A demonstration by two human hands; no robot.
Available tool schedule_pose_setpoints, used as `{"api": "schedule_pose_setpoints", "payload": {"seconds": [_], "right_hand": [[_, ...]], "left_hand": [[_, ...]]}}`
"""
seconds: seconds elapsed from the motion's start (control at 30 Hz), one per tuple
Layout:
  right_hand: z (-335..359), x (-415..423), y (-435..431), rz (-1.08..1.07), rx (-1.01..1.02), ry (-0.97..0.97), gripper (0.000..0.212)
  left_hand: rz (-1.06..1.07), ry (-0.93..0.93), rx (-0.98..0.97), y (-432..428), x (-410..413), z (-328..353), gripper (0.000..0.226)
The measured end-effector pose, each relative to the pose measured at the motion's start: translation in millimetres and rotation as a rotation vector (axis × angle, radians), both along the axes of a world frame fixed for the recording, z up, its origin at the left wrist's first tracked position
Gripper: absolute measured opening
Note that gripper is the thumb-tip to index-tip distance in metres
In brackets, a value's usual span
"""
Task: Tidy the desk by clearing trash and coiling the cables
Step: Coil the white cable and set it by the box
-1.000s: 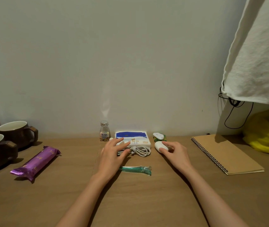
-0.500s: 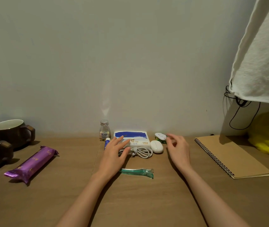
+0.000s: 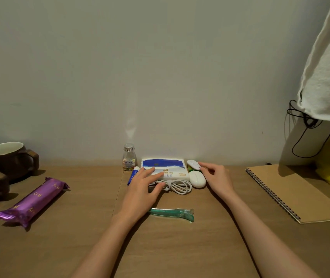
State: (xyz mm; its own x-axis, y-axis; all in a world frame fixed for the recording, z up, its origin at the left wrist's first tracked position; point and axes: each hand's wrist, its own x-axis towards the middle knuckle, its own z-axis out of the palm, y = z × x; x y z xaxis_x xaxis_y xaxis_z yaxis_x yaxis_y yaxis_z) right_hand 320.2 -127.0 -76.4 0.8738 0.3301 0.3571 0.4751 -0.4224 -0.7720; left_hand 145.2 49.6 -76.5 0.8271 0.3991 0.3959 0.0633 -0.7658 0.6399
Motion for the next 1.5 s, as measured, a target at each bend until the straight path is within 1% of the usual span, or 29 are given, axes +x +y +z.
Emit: {"api": "schedule_pose_setpoints", "payload": {"seconds": [0.33,0.5,0.7,0.77,0.83,0.93,1.03,1.1,1.17,1.23,1.3,1.4,1.5], "right_hand": [[-1.1,4.1,6.8,0.048,0.045,0.058,0.03],[3.4,-2.2,4.9,-0.009,0.021,-0.012,0.03],[2.3,-10.5,1.4,0.01,-0.009,-0.066,0.023],[1.5,-10.4,1.1,0.012,-0.035,-0.071,0.023],[3.1,-11.9,0.6,0.0,-0.019,-0.066,0.023],[5.8,-14.6,-4.5,-0.071,0.006,-0.056,0.025],[4.4,-14.4,-7.7,-0.046,-0.08,-0.002,0.029],[1.8,-13.2,-7.0,0.002,-0.151,0.002,0.032],[-0.1,-10.2,-6.7,0.02,-0.174,0.004,0.034],[-0.4,-9.7,-6.9,0.029,-0.168,0.007,0.034],[1.3,-14.6,-6.5,0.0,-0.104,0.002,0.033],[6.8,-30.7,-5.8,-0.092,0.029,-0.117,0.026],[13.3,-53.7,-3.9,-0.029,0.05,-0.276,0.013]], "left_hand": [[0.002,0.005,-0.001,1.3,1.5,-1.5,0.039],[-0.003,-0.004,-0.005,1.1,0.7,-1.4,0.038],[-0.001,-0.009,0.0,1.2,0.7,-1.1,0.038],[0.0,-0.005,0.005,1.5,0.4,-1.0,0.038],[-0.003,-0.006,0.009,1.7,0.5,-0.9,0.038],[-0.003,-0.005,0.011,1.9,0.8,-0.8,0.039],[-0.003,-0.012,0.008,2.2,0.3,-0.8,0.039],[-0.004,-0.009,0.012,2.2,0.3,-0.8,0.039],[-0.002,0.001,0.015,2.4,0.4,-1.0,0.039],[-0.004,0.001,0.016,2.2,-0.1,-0.5,0.039],[-0.005,-0.022,0.016,1.4,-1.3,1.1,0.039],[0.009,-0.082,0.001,0.1,-4.1,4.3,0.037],[0.054,-0.167,0.008,2.1,-7.9,5.3,0.034]]}}
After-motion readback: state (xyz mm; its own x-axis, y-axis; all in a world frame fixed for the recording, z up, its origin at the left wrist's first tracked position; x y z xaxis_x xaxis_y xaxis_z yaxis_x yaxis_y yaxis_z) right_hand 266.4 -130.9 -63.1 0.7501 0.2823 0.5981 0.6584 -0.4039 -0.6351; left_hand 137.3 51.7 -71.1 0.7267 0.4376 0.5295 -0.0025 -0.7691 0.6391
